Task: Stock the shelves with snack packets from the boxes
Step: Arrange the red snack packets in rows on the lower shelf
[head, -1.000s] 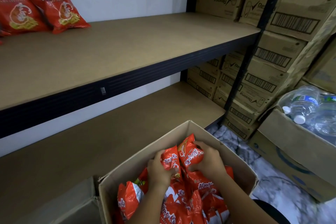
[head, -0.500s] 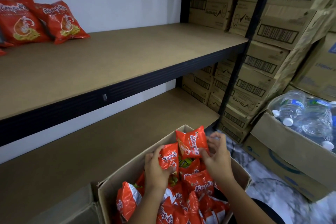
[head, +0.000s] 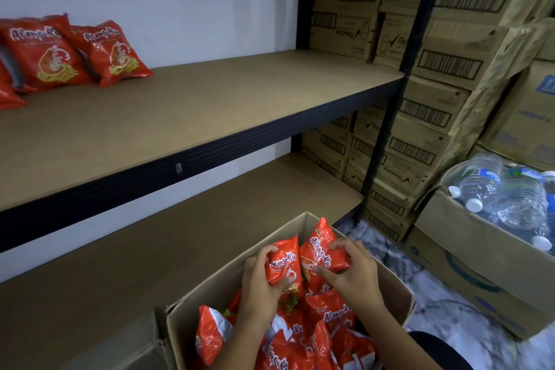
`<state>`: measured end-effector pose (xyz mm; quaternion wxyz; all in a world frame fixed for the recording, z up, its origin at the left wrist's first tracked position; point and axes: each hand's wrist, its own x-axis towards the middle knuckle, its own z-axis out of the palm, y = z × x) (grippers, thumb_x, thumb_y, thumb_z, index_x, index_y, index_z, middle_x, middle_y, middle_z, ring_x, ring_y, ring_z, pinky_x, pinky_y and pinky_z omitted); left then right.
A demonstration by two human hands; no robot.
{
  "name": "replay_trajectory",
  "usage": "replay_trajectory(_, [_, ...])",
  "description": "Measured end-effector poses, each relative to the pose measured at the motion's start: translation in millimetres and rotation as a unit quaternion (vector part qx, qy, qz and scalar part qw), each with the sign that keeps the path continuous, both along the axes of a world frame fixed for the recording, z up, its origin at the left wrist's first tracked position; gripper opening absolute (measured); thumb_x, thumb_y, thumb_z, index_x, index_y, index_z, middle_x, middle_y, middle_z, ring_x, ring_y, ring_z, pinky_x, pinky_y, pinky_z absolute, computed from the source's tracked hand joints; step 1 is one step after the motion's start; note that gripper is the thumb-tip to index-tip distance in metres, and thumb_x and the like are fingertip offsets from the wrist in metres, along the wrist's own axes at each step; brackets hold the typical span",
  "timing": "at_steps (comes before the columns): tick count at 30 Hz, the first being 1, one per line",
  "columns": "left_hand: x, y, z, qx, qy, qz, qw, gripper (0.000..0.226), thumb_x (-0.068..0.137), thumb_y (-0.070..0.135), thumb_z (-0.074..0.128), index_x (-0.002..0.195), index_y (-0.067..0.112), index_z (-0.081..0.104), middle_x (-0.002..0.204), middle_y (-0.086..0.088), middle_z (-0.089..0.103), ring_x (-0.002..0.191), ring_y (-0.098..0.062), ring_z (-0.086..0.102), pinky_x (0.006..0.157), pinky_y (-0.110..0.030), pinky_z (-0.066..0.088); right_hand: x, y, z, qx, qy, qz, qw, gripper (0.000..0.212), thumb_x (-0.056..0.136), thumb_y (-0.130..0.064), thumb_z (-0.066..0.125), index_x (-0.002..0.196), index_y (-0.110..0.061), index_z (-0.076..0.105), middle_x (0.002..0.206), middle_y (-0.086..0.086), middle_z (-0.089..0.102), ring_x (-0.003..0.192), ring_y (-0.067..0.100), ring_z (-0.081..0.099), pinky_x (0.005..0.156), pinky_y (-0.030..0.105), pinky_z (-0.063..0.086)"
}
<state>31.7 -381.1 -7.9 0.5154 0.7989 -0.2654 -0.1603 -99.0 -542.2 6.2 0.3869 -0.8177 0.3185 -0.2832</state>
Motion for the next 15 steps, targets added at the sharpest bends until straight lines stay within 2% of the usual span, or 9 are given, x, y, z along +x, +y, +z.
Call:
replay_trajectory(2, [2,0,10,-0.013,-0.013,-0.014,1.000,0.058,0.076,0.030,0.085,0.117,0.051,0.050,0.123,0.017,0.044,0.117,-0.006,0.050,0.097,-0.031,0.050,1,-2,7,-0.030,-0.012,0.004,0.999,0.047,0.067,-0.031,0.090,0.097,-0.048,0.057,0.120,-0.021,0.049,0.110,0.004,0.053,0.078,0.019,0.052])
replay_trajectory(3, [4,1,16,-0.020,-0.022,-0.021,0.999,0.057,0.076,0.033,0.085,0.118,0.051,0.050,0.123,0.019,0.044,0.117,-0.004,0.049,0.096,-0.029,0.050,0,-3,11,-0.049,-0.020,0.010,0.999,0.045,0.070,-0.029,0.088,0.099,-0.047,0.059,0.122,-0.021,0.047,0.113,0.003,0.051,0.081,0.020,0.052])
replay_trajectory(6, [6,1,43,-0.045,-0.047,-0.040,0.997,0.057,0.077,0.040,0.083,0.121,0.053,0.048,0.125,0.024,0.040,0.118,-0.002,0.048,0.094,-0.026,0.052,-5,-13,30,-0.077,-0.064,0.042,0.994,0.041,0.076,-0.025,0.085,0.106,-0.046,0.066,0.128,-0.018,0.044,0.120,0.007,0.051,0.087,0.036,0.058])
replay_trajectory(9, [6,1,75,-0.063,-0.077,-0.055,0.994,0.058,0.077,0.041,0.083,0.123,0.052,0.048,0.126,0.026,0.039,0.119,-0.001,0.049,0.094,-0.026,0.054,-13,-20,61,-0.078,-0.122,0.064,0.987,0.039,0.079,-0.024,0.082,0.114,-0.039,0.071,0.129,-0.012,0.049,0.117,0.015,0.058,0.083,0.043,0.059])
replay_trajectory(13, [3,2,129,-0.099,-0.113,-0.072,0.986,0.058,0.077,0.045,0.082,0.123,0.052,0.048,0.127,0.031,0.038,0.120,0.002,0.048,0.094,-0.027,0.055,-21,-18,119,-0.044,-0.200,0.094,0.974,0.038,0.082,-0.040,0.076,0.118,-0.029,0.072,0.128,0.000,0.055,0.118,0.025,0.060,0.084,0.049,0.058])
replay_trajectory(15, [1,4,160,-0.128,-0.127,-0.078,0.981,0.057,0.078,0.044,0.082,0.123,0.052,0.049,0.129,0.029,0.039,0.121,-0.001,0.050,0.091,-0.028,0.057,-22,-17,149,-0.046,-0.244,0.108,0.963,0.039,0.083,-0.037,0.074,0.119,-0.022,0.072,0.130,0.006,0.055,0.120,0.031,0.058,0.082,0.053,0.058])
